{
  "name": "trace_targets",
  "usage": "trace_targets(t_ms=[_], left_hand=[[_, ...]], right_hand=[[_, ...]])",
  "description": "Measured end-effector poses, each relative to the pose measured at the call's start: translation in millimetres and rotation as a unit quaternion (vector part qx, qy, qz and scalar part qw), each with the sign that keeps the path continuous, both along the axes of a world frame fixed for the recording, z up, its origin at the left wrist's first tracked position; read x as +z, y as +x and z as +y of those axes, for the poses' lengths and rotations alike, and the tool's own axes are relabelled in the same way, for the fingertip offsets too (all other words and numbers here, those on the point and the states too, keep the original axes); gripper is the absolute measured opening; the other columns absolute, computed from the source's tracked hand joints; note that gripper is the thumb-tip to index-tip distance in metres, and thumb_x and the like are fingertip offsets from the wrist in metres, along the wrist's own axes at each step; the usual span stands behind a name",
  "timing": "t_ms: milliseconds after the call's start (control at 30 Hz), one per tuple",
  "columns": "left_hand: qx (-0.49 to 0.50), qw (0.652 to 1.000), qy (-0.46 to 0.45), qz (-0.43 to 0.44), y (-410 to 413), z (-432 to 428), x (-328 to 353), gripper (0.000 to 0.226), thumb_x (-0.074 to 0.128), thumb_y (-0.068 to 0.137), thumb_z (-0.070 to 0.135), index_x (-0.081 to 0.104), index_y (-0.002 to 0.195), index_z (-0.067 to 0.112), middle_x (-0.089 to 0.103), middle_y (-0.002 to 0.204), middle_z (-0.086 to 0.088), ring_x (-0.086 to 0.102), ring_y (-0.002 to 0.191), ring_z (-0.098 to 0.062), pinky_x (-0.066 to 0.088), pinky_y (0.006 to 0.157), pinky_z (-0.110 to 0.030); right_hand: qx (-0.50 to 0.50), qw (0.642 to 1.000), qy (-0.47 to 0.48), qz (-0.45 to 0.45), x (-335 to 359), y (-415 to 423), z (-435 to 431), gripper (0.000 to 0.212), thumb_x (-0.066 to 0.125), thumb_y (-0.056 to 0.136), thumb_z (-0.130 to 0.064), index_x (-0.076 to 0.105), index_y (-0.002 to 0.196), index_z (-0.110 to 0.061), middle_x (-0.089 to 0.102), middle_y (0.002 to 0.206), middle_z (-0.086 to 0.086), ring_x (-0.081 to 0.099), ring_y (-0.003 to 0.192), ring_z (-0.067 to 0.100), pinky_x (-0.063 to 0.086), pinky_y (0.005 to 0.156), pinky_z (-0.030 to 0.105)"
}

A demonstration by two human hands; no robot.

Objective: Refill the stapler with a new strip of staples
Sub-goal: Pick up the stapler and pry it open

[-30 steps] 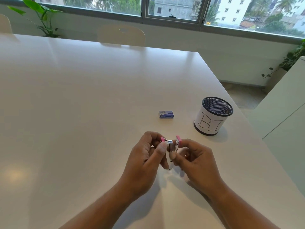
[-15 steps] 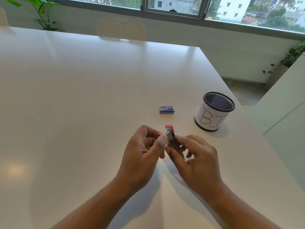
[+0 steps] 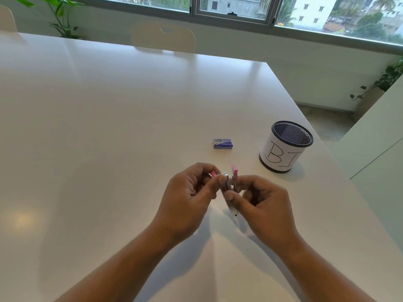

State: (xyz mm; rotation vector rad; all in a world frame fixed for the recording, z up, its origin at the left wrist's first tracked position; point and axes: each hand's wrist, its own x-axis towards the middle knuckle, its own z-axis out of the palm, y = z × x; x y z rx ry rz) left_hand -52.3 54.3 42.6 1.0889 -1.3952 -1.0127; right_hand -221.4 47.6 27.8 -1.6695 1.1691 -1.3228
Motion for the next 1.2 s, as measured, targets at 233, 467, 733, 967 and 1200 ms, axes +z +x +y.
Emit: trace_targets(t_ms=[233,467,733,967,1200], left_hand=[[-0.042,0.999,-0.008,-0.035,-1,4,0,0.028,0.064,0.084,0.042,0.067,0.096,0.018,0.061,0.065,-0.009,0.057,0.046,-0.017,0.056,0.046,-0.029],[-0.056,0.998,0.004,-0.026,-2,3,-3,0.029,0.062,0.084,0.042,0.067,0.098,0.017,0.063,0.062,0.003,0.058,0.046,-0.011,0.052,0.046,-0.023],[-0.045,0.999,-0.001,0.007,-9,9,-1,0.030,0.060,0.083,0.046,0.064,0.094,0.019,0.062,0.062,0.002,0.060,0.047,-0.014,0.053,0.047,-0.024],[-0.041,0.999,-0.015,0.011,-12,12,0,0.024,0.057,0.087,0.041,0.060,0.094,0.018,0.061,0.065,0.002,0.061,0.049,-0.015,0.054,0.048,-0.024],[-0.034,0.999,-0.039,0.007,-14,13,2,0.020,0.055,0.088,0.037,0.059,0.095,0.019,0.060,0.064,0.008,0.061,0.049,-0.012,0.055,0.049,-0.024]], right_hand=[[0.026,0.998,0.031,-0.054,6,-1,0,0.027,0.073,0.075,-0.042,0.077,0.097,-0.028,0.072,0.071,0.015,0.055,0.051,0.037,0.052,0.047,0.035],[0.065,0.991,0.055,-0.103,6,-3,-1,0.019,0.072,0.078,-0.020,0.075,0.093,-0.009,0.074,0.068,0.006,0.058,0.045,0.010,0.051,0.046,0.020],[0.094,0.982,0.052,-0.157,4,-3,-3,0.011,0.074,0.080,-0.023,0.077,0.089,-0.016,0.071,0.065,0.002,0.053,0.045,0.008,0.047,0.045,0.018],[0.103,0.978,0.033,-0.180,7,1,-1,0.011,0.073,0.079,-0.024,0.079,0.087,-0.021,0.072,0.068,-0.001,0.053,0.044,0.008,0.047,0.045,0.017],[0.078,0.982,0.021,-0.173,11,2,2,0.014,0.073,0.078,-0.025,0.077,0.088,-0.015,0.071,0.069,0.001,0.055,0.043,0.010,0.049,0.046,0.018]])
